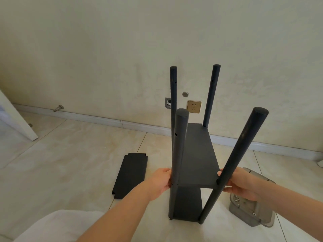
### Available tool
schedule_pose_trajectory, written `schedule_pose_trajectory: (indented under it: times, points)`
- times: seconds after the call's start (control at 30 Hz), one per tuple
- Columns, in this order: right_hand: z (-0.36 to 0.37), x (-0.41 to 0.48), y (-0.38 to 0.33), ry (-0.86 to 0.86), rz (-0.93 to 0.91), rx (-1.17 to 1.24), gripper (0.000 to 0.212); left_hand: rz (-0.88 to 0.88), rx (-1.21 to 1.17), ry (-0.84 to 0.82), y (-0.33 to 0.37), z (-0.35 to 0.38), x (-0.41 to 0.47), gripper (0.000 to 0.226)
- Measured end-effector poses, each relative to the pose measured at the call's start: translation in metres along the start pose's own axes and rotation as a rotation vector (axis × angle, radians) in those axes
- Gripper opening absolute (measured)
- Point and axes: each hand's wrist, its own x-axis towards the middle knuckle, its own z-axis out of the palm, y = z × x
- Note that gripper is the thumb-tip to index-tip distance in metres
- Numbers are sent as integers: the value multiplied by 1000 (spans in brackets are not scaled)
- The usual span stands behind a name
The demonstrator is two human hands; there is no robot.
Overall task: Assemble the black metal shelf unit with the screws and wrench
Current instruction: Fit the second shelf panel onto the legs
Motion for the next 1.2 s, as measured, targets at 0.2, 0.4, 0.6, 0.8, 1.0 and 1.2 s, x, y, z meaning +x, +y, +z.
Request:
schedule_pose_trajectory:
  times: [0.2, 0.4, 0.6, 0.8, 1.0, 1.2]
  points:
    - [12, -9, 0, 11, -10, -8, 14, 15, 197, 215, -7, 6, -10, 39]
    - [21, -17, 2, 55, -11, 2, 22, -78, 48, 244, 0, 0, -26, 26]
    - [35, -24, 9, 174, 2, 25, 28, -93, -235, 290, 6, -6, -34, 28]
    - [48, -27, 14, 267, 29, 111, 23, -108, -305, 192, -1, 12, -39, 31]
    - [77, -23, 22, 308, 41, 112, 18, -148, -375, -84, -9, 46, -40, 25]
    - [86, -30, 22, 276, 11, -16, 15, -100, -424, -68, -17, 46, -33, 25]
